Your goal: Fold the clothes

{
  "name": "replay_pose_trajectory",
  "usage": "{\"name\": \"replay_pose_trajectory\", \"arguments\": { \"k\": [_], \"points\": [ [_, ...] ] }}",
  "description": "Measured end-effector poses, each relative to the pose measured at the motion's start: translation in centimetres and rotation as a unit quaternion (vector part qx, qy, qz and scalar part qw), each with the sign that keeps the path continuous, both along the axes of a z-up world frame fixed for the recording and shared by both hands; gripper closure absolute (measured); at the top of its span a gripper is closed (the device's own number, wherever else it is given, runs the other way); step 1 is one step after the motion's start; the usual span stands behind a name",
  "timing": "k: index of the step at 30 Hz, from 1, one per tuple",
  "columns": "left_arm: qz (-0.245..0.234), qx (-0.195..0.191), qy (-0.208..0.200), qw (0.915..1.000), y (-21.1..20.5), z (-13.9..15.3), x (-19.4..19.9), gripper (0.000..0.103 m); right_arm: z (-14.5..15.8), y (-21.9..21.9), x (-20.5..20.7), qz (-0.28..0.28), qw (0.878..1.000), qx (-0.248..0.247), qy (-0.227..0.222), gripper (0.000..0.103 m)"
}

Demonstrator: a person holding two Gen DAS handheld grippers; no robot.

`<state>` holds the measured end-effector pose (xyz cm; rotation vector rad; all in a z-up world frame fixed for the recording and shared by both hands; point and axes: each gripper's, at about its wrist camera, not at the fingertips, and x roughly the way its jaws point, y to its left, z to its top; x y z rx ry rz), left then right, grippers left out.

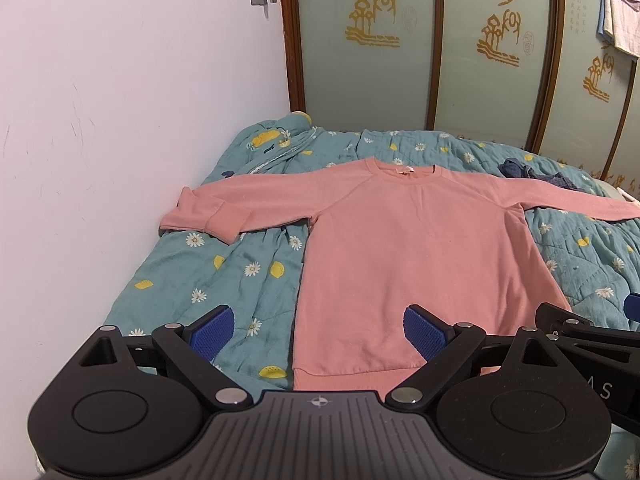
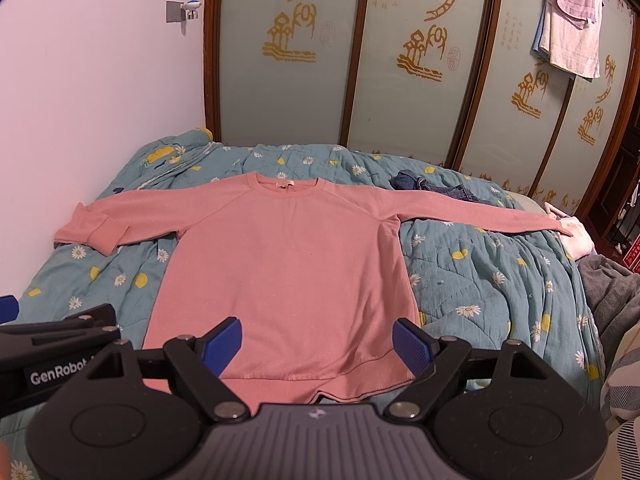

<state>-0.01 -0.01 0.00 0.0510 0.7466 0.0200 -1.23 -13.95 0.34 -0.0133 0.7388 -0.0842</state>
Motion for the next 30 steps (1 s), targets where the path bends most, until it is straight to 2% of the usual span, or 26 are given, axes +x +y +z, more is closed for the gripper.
{"name": "replay_pose_trajectory", "arguments": {
  "k": [30],
  "points": [
    [-0.001,-0.001,0.0,1.0,-0.45,-0.02,-0.09,0.01,-0.09,0.37,0.39,0.0,1.0,-0.002,-0.001,0.021]
  ]
}}
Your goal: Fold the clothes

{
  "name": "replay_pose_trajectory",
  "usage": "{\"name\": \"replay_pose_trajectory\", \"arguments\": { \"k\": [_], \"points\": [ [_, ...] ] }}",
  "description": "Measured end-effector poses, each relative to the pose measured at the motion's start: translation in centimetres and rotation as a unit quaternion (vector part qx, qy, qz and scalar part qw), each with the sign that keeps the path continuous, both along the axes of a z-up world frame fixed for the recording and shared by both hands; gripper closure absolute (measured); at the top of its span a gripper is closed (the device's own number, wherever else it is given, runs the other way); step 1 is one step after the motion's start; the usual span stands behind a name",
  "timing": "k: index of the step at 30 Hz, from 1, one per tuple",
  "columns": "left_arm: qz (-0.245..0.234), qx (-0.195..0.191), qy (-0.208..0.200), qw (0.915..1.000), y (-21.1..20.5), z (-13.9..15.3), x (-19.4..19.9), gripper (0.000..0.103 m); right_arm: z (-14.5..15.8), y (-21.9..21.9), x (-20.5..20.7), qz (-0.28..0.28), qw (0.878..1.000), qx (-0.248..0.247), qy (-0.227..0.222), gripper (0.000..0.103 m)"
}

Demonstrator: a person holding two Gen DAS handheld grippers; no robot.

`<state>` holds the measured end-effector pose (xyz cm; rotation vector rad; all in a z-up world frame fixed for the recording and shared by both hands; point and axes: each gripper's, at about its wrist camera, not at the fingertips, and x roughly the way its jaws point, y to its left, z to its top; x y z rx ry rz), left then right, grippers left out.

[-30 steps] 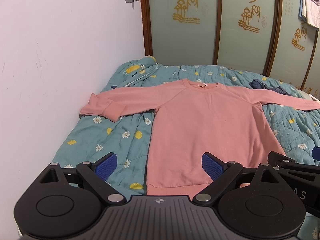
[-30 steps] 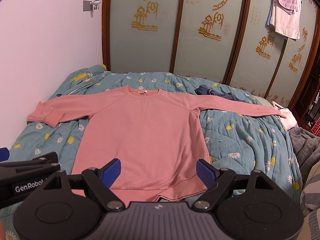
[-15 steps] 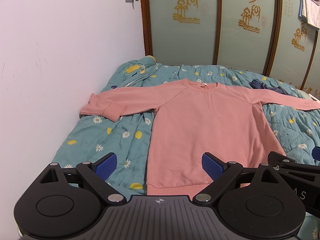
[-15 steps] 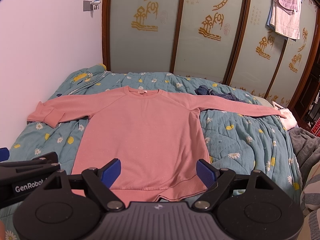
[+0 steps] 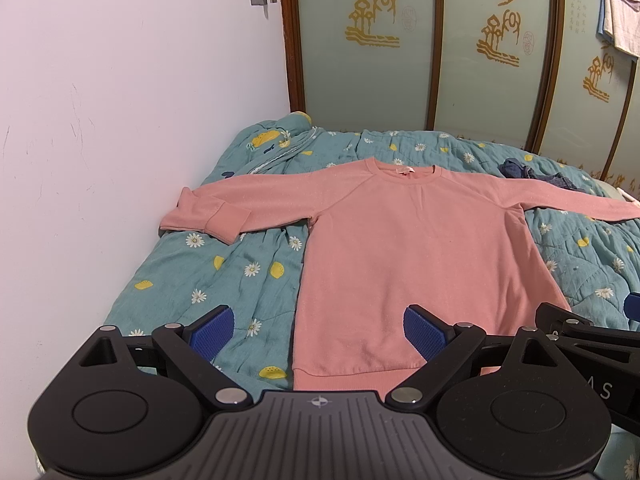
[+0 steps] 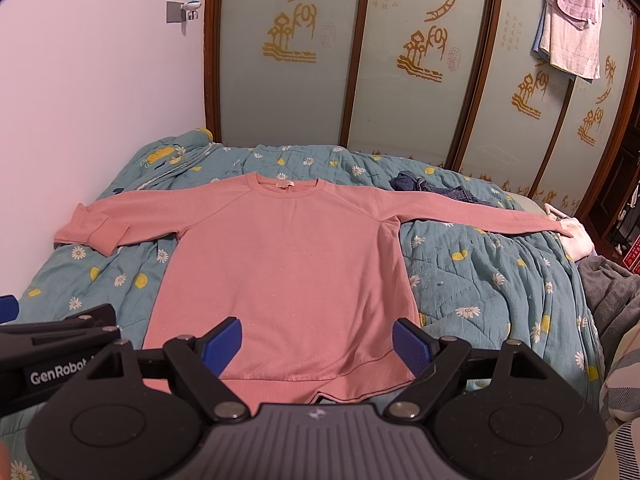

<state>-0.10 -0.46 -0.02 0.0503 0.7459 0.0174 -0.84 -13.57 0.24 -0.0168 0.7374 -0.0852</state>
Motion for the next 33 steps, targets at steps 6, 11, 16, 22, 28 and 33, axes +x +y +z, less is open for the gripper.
{"name": "replay_pose_trajectory", "arguments": {
  "k": [6,11,16,22,28,33],
  "points": [
    [0.0,0.0,0.0,1.0,-0.13,0.04,-0.05,0.011,-0.09,0.18,-0.09,0.0,1.0,-0.001,0.0,0.021],
    [0.0,0.0,0.0,1.0,-0.14,-0.01,-0.03,0.011,-0.14,0.28,-0.09,0.0,1.0,-0.001,0.0,0.021],
    [0.0,0.0,0.0,1.0,-0.09,-0.07,-0.06,0.011,-0.12,0.36,-0.11,0.001,1.0,-0.001,0.001,0.021],
    [0.0,0.0,0.001,1.0,-0.04,-0.08,-0.09,0.011,-0.09,0.45,-0.17,0.001,1.0,-0.001,0.001,0.021],
    [0.0,0.0,0.001,1.0,0.07,-0.07,-0.11,0.011,-0.12,0.25,-0.23,0.001,1.0,0.0,0.001,0.021],
    [0.0,0.0,0.001,1.0,0.09,-0.07,-0.17,0.011,-0.25,0.34,-0.31,0.001,1.0,-0.001,0.001,0.021]
  ]
}}
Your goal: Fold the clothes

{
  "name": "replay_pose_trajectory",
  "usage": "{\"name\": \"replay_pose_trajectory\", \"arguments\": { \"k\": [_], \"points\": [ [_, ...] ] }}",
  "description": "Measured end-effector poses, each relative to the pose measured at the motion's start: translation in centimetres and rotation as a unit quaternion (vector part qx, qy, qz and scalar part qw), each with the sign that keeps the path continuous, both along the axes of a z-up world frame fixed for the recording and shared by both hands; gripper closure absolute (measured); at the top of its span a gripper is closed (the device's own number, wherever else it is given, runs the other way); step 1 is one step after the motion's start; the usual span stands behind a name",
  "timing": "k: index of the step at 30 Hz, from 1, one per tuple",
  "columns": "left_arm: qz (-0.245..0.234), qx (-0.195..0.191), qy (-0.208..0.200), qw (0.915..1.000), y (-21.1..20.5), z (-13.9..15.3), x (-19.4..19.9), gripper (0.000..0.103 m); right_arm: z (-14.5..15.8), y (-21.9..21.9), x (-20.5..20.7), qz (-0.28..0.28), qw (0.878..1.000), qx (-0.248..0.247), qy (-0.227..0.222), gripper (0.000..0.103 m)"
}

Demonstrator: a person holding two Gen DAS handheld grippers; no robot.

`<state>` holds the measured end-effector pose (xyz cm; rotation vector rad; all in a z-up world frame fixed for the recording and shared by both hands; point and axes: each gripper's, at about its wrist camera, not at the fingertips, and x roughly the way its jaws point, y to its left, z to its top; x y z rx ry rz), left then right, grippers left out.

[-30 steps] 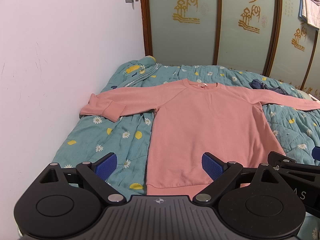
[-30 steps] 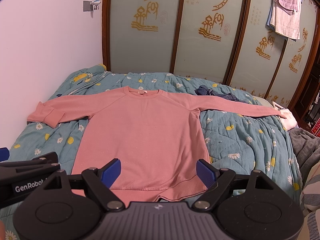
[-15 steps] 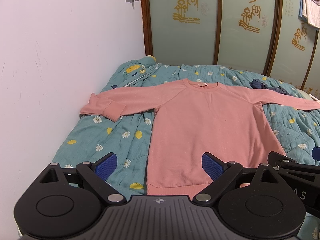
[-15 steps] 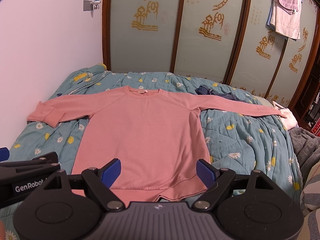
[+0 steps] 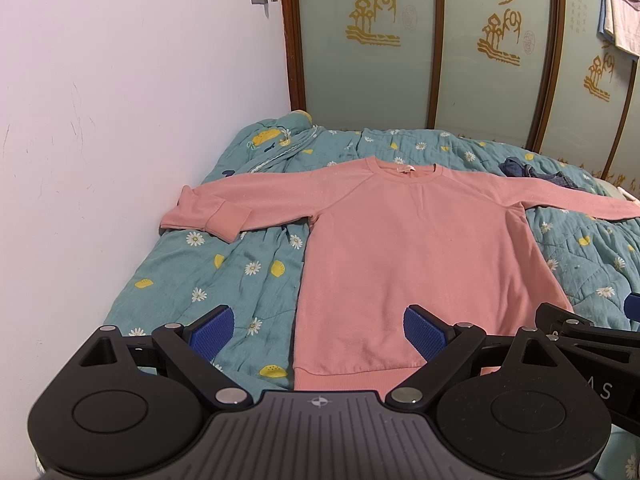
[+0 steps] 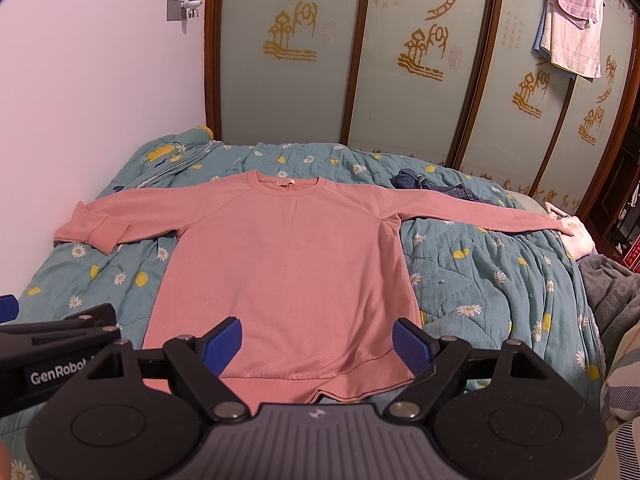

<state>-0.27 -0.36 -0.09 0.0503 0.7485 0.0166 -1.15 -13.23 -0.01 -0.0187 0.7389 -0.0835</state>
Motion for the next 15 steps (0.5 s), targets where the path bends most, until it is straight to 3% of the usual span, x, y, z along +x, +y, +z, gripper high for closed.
{"name": "replay_pose_trajectory", "arguments": {
  "k": [15],
  "points": [
    [0.003,-0.018,-0.008,0.9998,1.0,0.2,0.3,0.009,0.3,-1.1,0.3,-0.01,1.0,0.015,-0.01,0.021]
  ]
}}
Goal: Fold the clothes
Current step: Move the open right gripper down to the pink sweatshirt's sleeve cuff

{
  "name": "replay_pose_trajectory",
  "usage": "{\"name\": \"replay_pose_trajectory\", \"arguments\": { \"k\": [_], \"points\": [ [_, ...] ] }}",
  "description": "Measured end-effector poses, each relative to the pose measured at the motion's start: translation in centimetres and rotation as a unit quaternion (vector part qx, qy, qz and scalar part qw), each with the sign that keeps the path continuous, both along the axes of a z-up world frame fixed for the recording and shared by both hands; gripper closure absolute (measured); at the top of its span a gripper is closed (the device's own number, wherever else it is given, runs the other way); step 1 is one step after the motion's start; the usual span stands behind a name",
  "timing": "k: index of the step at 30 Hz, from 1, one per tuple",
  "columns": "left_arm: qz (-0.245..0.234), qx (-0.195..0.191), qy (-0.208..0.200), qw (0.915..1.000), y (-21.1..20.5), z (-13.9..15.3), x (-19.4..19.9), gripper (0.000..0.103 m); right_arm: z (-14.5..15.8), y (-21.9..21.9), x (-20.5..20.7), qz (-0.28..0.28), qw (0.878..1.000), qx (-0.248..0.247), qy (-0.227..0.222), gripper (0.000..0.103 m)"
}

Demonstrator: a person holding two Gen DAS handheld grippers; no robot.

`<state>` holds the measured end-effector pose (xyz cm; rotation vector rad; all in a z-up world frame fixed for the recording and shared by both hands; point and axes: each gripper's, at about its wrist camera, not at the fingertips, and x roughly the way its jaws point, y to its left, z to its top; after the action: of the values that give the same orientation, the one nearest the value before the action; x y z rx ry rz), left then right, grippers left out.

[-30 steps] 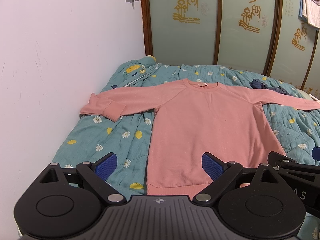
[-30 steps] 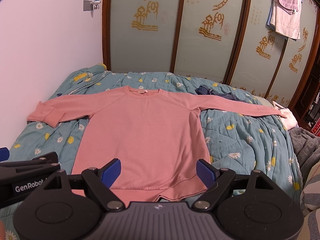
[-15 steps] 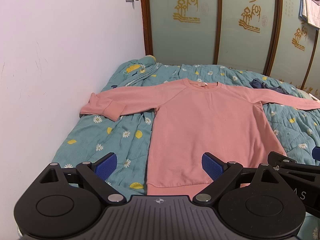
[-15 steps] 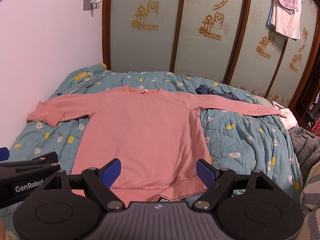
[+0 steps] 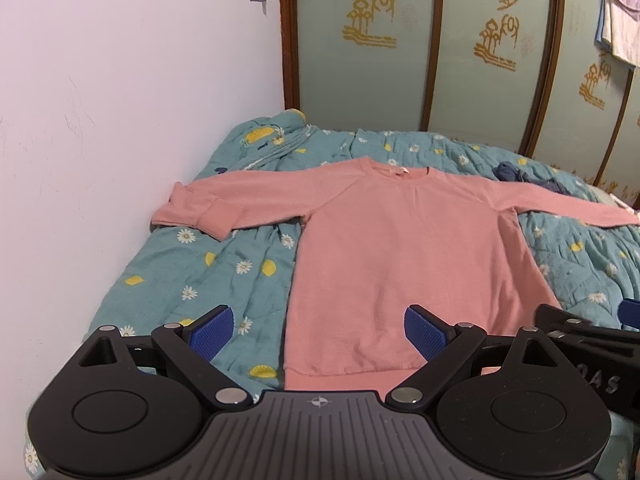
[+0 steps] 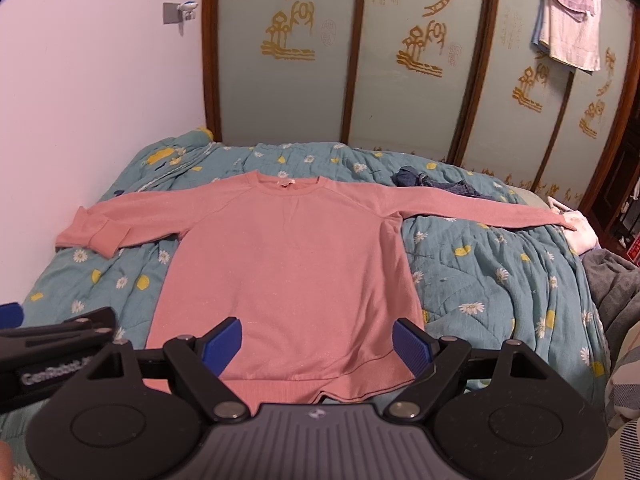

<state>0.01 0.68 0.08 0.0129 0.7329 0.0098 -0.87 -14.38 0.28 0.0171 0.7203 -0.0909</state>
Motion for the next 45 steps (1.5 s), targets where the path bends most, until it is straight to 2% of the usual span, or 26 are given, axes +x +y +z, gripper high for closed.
{"name": "replay_pose_trajectory", "arguments": {
  "k": [5,7,10,11,13,17,20,23,25,27,29,31,35,37,39,42,44,45],
  "points": [
    [0.05,-0.001,-0.032,0.9982,2.7,1.0,0.4,0.009,0.2,-1.5,0.5,-0.006,0.999,0.027,-0.021,0.021],
    [0.091,-0.016,-0.051,0.9944,4.9,1.7,1.2,0.009,-0.1,-2.9,1.1,0.013,0.996,0.075,-0.039,0.021],
    [0.125,-0.021,-0.065,0.9898,6.4,2.7,2.9,0.009,-0.8,-4.6,1.8,0.032,0.986,0.156,-0.051,0.021],
    [0.133,-0.021,-0.066,0.9888,6.6,3.2,3.6,0.009,-0.8,-4.8,2.3,0.033,0.984,0.167,-0.046,0.021],
    [0.141,-0.019,-0.075,0.987,7.2,4.3,5.1,0.009,-0.7,-4.6,3.3,0.029,0.986,0.161,-0.033,0.021],
    [0.151,-0.025,-0.102,0.983,7.8,7.2,8.2,0.009,-0.4,-3.4,4.5,0.044,0.987,0.131,-0.077,0.021],
    [0.136,-0.038,-0.115,0.9832,8.5,9.2,11.4,0.003,0.0,-2.2,6.0,0.103,0.976,0.154,-0.111,0.02],
    [0.13,-0.036,-0.115,0.9843,8.8,9.7,13.3,0.003,0.3,-1.0,7.8,0.141,0.969,0.175,-0.104,0.02],
    [0.132,-0.019,-0.113,0.9847,9.6,9.0,14.7,0.003,0.4,0.4,9.7,0.165,0.96,0.202,-0.098,0.02],
    [0.127,-0.017,-0.11,0.9857,10.4,7.6,15.4,0.003,0.4,2.4,11.5,0.179,0.959,0.204,-0.084,0.02],
    [0.115,-0.023,-0.103,0.9878,11.4,5.7,15.9,0.003,0.0,4.4,13.0,0.187,0.96,0.197,-0.07,0.02],
    [0.113,-0.03,-0.091,0.9889,12.7,3.3,16.7,0.003,-1.5,7.4,15.5,0.202,0.956,0.209,-0.044,0.02],
    [0.125,-0.053,-0.066,0.9886,15.3,0.6,17.7,0.003,-4.0,12.4,18.2,0.23,0.943,0.235,-0.05,0.02],
    [0.122,-0.075,-0.066,0.9876,16.4,-0.1,17.6,0.003,-6.0,16.4,21.2,0.267,0.929,0.256,-0.003,0.02],
    [0.121,-0.096,-0.07,0.9856,17.4,-0.5,17.6,0.003,-7.2,18.3,22.9,0.267,0.922,0.279,0.011,0.02],
    [0.115,-0.117,-0.077,0.9834,18.7,-1.4,17.7,0.003,-9.5,22.8,27.0,0.271,0.904,0.33,0.03,0.021],
    [0.108,-0.117,-0.075,0.9844,19.1,-2.1,18.4,0.003,-10.3,25.1,28.9,0.263,0.902,0.339,0.046,0.025],
    [0.107,-0.11,-0.071,0.9856,19.1,-2.5,18.8,0.003,-11.0,26.3,30.1,0.257,0.902,0.344,0.053,0.034]
  ]
}}
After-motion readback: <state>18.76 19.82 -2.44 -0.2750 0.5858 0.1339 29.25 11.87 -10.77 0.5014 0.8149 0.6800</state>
